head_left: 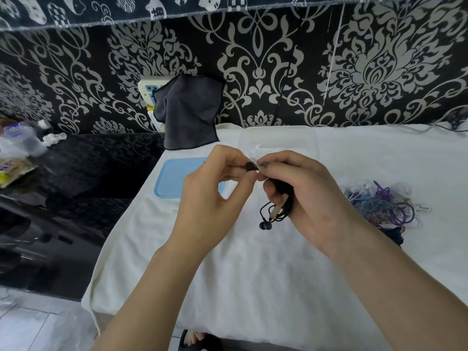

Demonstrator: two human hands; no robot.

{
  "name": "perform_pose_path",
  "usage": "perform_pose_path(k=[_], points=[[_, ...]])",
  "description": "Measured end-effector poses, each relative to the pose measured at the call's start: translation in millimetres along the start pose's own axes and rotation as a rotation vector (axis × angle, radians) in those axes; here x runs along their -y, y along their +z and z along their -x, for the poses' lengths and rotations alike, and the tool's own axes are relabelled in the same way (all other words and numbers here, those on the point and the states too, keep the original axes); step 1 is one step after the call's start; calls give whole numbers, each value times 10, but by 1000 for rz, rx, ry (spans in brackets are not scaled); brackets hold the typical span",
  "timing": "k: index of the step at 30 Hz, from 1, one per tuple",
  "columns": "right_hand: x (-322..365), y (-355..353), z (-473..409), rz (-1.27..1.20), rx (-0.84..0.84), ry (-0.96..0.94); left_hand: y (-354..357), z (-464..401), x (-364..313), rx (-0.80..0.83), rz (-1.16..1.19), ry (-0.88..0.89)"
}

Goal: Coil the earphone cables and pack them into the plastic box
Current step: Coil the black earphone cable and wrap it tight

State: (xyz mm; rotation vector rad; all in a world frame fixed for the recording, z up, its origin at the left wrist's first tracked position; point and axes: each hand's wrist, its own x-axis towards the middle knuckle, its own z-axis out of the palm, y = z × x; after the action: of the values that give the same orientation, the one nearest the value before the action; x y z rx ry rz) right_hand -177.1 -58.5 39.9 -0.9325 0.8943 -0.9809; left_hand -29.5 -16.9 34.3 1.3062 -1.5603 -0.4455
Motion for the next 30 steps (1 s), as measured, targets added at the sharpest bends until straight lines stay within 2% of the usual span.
perform_pose_path(k=[5,9,14,19,24,28,30], points=[[25,8,-51,-35,5,15,52,-56,35,-18,25,-28],[39,-3,-118,-53,-11,73,107,-110,110,14,95,-182],[121,-88,-350,-124,-131,138,244,-295,229,-55,160,-355],[435,-180,-813,-337,-255,226,305,-454,387,-101,30,-413],[665,9,-1232,-202,-259,276,334,-530,529,-29,-45,-501],[472,68,-1408,-38,-269,339,373,-550,584,51,-78,-546],[326,50,-1477,132,-253,392,398,-555,600,80,-82,-558]])
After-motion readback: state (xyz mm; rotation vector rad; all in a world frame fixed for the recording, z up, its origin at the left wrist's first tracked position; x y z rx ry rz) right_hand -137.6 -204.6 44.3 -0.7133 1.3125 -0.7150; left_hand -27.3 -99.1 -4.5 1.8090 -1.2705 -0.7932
